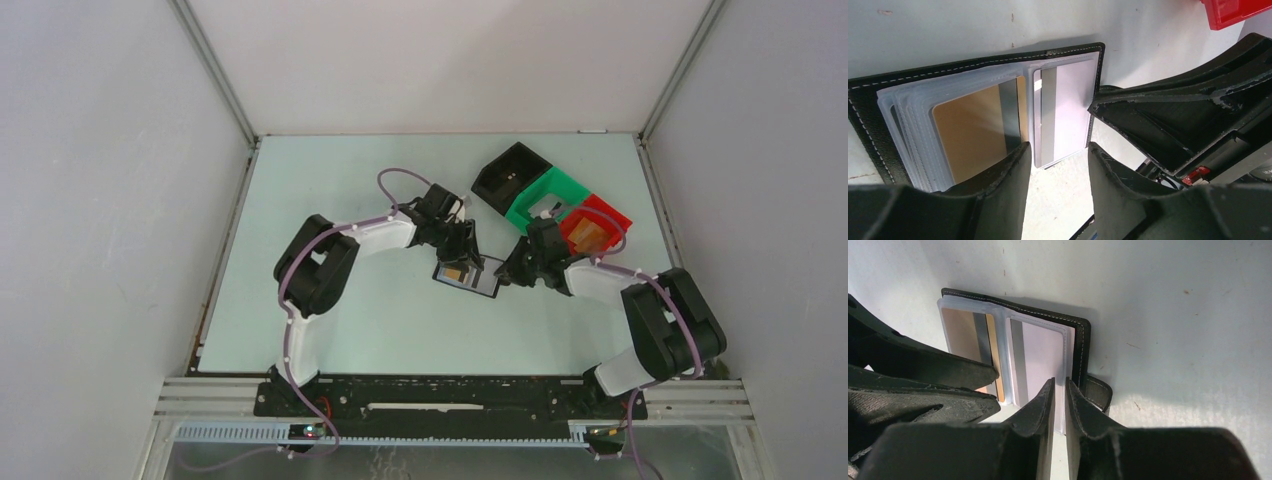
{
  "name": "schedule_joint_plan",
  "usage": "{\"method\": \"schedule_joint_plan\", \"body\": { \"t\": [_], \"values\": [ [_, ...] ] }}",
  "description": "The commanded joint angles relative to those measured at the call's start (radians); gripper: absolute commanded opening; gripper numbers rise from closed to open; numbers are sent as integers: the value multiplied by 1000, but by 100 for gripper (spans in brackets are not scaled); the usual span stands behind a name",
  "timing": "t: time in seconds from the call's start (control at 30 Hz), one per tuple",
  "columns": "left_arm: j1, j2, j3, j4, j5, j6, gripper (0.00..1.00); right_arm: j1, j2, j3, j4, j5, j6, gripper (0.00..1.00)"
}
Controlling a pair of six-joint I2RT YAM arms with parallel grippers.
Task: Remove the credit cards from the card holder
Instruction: Remove the credit card from the card holder.
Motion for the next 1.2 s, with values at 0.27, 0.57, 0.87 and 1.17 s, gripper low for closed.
{"method": "schedule_joint_plan", "body": {
  "t": [0.27,0.57,0.87,1.17],
  "values": [
    [-9,-28,40,27,38,12,52,37,-59,26,20,60,10,22],
    [-15,-17,29,52,64,2,54,39,2,26,27,53,14,21],
    [-15,11,36,-2,10,34,54,42,33,26,45,42,17,21],
    [-8,20,34,-48,-50,74,54,42,71,25,47,41,18,20]
  ]
}}
